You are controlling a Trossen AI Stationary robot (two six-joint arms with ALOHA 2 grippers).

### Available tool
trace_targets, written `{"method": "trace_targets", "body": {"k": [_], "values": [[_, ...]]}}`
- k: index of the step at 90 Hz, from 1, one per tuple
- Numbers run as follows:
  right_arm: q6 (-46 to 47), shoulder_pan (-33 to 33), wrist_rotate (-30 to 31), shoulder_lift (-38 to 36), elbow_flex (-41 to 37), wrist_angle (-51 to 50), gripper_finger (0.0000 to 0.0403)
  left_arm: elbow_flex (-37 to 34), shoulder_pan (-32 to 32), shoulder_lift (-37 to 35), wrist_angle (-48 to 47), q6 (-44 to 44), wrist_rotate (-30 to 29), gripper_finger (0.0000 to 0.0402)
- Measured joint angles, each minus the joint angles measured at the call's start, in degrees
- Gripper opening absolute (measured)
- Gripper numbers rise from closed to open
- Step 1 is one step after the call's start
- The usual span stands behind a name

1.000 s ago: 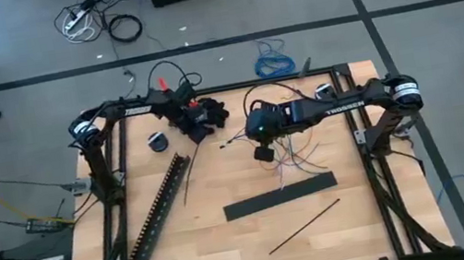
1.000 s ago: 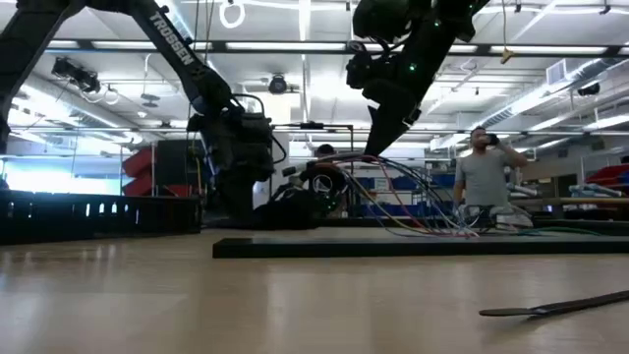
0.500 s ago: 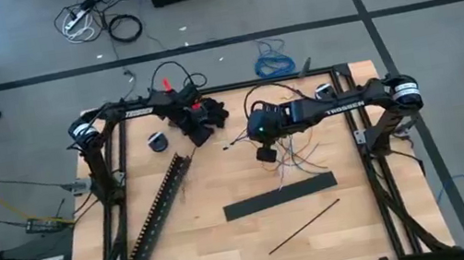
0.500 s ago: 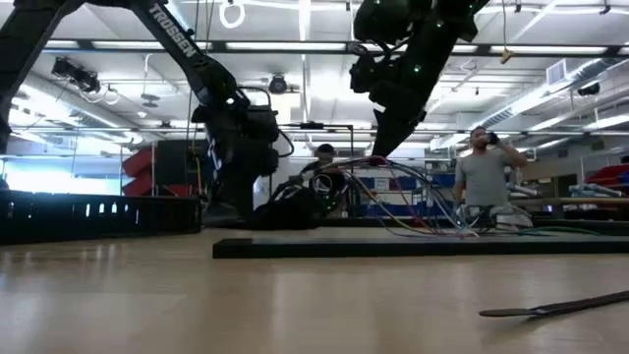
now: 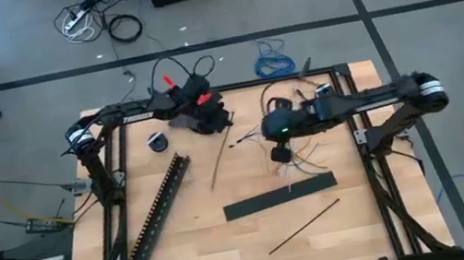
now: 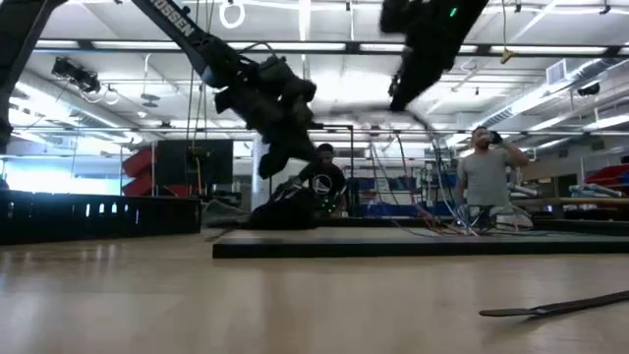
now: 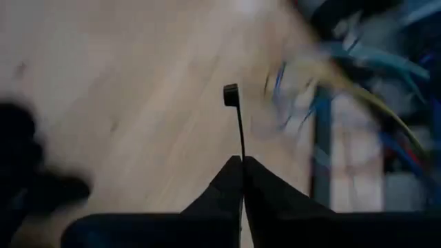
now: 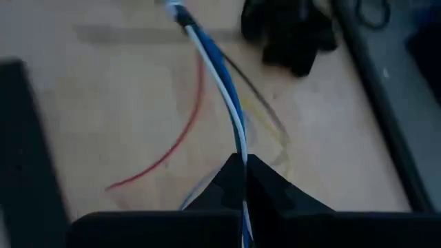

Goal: Ziptie cables
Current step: Wrap the black zip tie on the cable wires

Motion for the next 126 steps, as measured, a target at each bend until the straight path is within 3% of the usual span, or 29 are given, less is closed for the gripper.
{"method": "trace_targets", "body": {"k": [9,16,32,63,98,111,126], "values": [[-0.8,0.6,0.6,-5.8,0.0,-0.8,0.0000,0.0,-0.8,0.0,10.0,-5.2,0.0,0.0000],[-1.4,0.6,-0.2,-9.1,0.0,-0.6,0.0000,0.0,-1.4,0.0,15.5,-7.2,-3.2,0.0000],[-1.6,0.6,-2.8,-9.2,-0.2,0.2,0.0000,-0.2,-3.5,0.0,17.6,-6.3,-8.4,0.0000],[-5.4,-3.4,-15.9,5.2,-4.0,11.7,0.0000,-0.8,-5.8,1.9,16.8,-6.3,-14.1,0.0000],[-9.0,-7.1,-32.3,22.9,-4.1,29.2,0.0000,-18.2,-4.8,1.9,37.4,-10.4,-17.3,0.0000],[-8.7,-8.5,-41.0,28.1,-4.0,37.9,0.0000,-22.3,-3.6,1.8,44.7,-11.3,-17.4,0.0000],[-7.5,-8.5,-42.5,33.1,-1.3,39.8,0.0000,-23.5,-3.5,1.8,46.2,-10.7,-17.6,0.0000]]}}
